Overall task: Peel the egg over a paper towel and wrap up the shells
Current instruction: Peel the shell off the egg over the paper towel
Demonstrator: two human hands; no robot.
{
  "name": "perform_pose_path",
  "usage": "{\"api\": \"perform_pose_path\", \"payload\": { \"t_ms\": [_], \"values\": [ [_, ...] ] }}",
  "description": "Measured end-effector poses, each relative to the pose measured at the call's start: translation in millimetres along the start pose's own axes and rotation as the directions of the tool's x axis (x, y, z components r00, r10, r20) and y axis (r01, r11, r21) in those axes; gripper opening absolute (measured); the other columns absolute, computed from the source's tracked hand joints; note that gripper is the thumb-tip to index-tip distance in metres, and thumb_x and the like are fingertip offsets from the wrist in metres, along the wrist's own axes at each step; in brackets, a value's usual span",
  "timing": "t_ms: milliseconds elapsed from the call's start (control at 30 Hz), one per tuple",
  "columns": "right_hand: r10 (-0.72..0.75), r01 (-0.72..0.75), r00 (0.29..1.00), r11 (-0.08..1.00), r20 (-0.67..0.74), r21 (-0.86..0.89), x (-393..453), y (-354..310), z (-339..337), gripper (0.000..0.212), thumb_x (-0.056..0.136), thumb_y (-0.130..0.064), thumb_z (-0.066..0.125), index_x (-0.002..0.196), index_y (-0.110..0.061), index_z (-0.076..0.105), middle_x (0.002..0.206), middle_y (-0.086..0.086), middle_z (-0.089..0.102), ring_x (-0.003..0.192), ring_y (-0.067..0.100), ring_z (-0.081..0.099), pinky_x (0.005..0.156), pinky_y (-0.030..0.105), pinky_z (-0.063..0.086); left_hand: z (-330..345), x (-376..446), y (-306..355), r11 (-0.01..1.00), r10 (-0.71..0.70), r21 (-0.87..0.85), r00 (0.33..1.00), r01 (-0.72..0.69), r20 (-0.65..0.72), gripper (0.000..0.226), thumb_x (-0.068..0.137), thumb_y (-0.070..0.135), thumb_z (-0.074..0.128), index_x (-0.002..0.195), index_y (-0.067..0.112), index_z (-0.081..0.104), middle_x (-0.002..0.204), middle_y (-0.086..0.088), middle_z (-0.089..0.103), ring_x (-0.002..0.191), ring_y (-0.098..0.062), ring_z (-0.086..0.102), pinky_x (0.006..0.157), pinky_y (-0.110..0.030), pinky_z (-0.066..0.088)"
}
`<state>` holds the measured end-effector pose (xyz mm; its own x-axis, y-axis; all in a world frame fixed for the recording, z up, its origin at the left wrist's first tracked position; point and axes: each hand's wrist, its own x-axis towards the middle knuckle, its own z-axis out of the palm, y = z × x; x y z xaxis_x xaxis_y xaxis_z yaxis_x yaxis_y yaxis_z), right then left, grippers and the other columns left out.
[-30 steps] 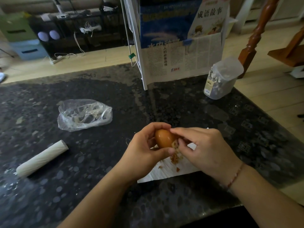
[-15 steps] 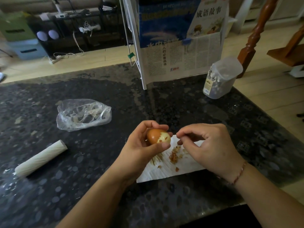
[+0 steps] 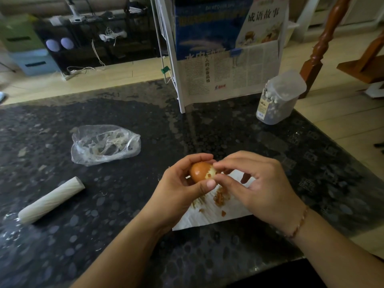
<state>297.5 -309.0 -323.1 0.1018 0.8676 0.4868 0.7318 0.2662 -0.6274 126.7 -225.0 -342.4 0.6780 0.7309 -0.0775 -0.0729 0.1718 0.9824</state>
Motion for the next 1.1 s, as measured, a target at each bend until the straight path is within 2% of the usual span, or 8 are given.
{"api": "perform_pose_path", "payload": {
  "t_ms": [133, 233, 367, 567, 700, 833, 967, 1100],
  "values": [
    [0.025, -0.025, 0.999, 1.000, -0.020, -0.015, 3.2, 1.9, 0.0, 0.016, 0.080, -0.032, 0.072, 0.089, -0.019, 0.077, 0.087, -0.010, 0.071, 0.082, 0.004, 0.065, 0.069, 0.007, 0.045, -2.7, -3.1, 0.8, 0.980, -0.020, -0.194, 0.994, 0.040, 0.107, 0.055, 0.080, 0.015, 0.079, 0.131, 0.018, 0.061, 0.136, -0.013, 0.060, 0.124, -0.033, 0.059, 0.099, -0.039, 0.052],
    [0.039, -0.039, 0.999, 0.999, -0.014, -0.016, 3.4, 3.8, 0.7, 0.013, 0.083, -0.030, 0.068, 0.083, -0.018, 0.074, 0.082, -0.011, 0.067, 0.078, 0.005, 0.063, 0.066, 0.007, 0.043, -5.2, -4.5, -0.6, 0.972, -0.021, -0.230, 0.992, 0.050, 0.127, 0.051, 0.083, 0.000, 0.065, 0.132, 0.014, 0.060, 0.136, -0.015, 0.060, 0.124, -0.035, 0.058, 0.097, -0.038, 0.053],
    [-0.009, 0.009, 0.999, 1.000, -0.032, 0.004, 2.1, 4.4, 5.6, 0.003, 0.085, -0.019, 0.070, 0.085, -0.016, 0.071, 0.085, -0.010, 0.065, 0.083, 0.001, 0.061, 0.071, 0.006, 0.043, -6.1, -3.5, -1.4, 0.982, -0.030, -0.180, 0.993, 0.050, 0.112, 0.051, 0.083, 0.002, 0.066, 0.132, 0.018, 0.060, 0.132, -0.011, 0.062, 0.123, -0.033, 0.060, 0.098, -0.040, 0.052],
    [-0.050, 0.051, 0.996, 0.999, -0.067, 0.008, 1.8, 6.0, 8.4, 0.012, 0.083, -0.017, 0.072, 0.093, -0.012, 0.076, 0.090, -0.004, 0.068, 0.084, 0.005, 0.063, 0.076, 0.011, 0.048, -6.5, -3.9, 0.5, 0.990, -0.051, -0.126, 0.992, 0.065, 0.115, 0.054, 0.078, 0.014, 0.075, 0.130, 0.022, 0.062, 0.124, -0.007, 0.067, 0.116, -0.031, 0.065, 0.093, -0.036, 0.054],
    [-0.061, 0.061, 0.998, 0.997, 0.002, -0.047, 3.3, 6.5, 8.1, 0.009, 0.089, -0.019, 0.063, 0.088, -0.012, 0.070, 0.088, -0.008, 0.060, 0.084, 0.003, 0.056, 0.075, 0.008, 0.044, -6.4, -4.7, 0.6, 0.990, -0.067, -0.122, 0.994, 0.077, 0.086, 0.050, 0.077, 0.018, 0.075, 0.126, 0.021, 0.064, 0.120, -0.007, 0.069, 0.113, -0.032, 0.066, 0.089, -0.035, 0.055],
    [-0.012, 0.026, 0.993, 0.993, 0.114, -0.119, 4.8, 14.0, -6.0, 0.006, 0.092, -0.018, 0.060, 0.087, -0.018, 0.064, 0.086, -0.012, 0.057, 0.082, 0.004, 0.055, 0.071, 0.017, 0.046, -8.9, -4.6, -1.5, 0.985, -0.078, -0.157, 0.997, 0.075, -0.012, 0.046, 0.073, 0.025, 0.077, 0.118, 0.022, 0.069, 0.126, -0.017, 0.064, 0.116, -0.035, 0.065, 0.089, -0.038, 0.056],
    [0.135, -0.016, 0.940, 0.935, 0.312, -0.355, 1.8, 17.0, -11.8, 0.019, 0.089, -0.042, 0.054, 0.088, -0.033, 0.070, 0.082, -0.021, 0.062, 0.083, 0.002, 0.057, 0.071, 0.027, 0.049, -11.8, -4.7, -0.8, 0.987, -0.070, -0.149, 0.997, 0.068, -0.010, 0.042, 0.075, 0.035, 0.072, 0.115, 0.023, 0.070, 0.118, -0.012, 0.070, 0.110, -0.032, 0.068, 0.084, -0.036, 0.058],
    [0.180, -0.008, 0.932, 0.878, 0.313, -0.478, 2.8, 13.5, -4.9, 0.044, 0.070, -0.075, 0.041, 0.069, -0.036, 0.062, 0.062, -0.022, 0.048, 0.063, -0.002, 0.044, 0.058, 0.025, 0.043, -10.4, -4.6, 1.8, 0.993, -0.037, -0.114, 0.999, 0.037, 0.004, 0.040, 0.078, 0.044, 0.065, 0.111, 0.022, 0.072, 0.106, -0.006, 0.073, 0.089, -0.022, 0.069, 0.074, -0.028, 0.056]
  ]
}}
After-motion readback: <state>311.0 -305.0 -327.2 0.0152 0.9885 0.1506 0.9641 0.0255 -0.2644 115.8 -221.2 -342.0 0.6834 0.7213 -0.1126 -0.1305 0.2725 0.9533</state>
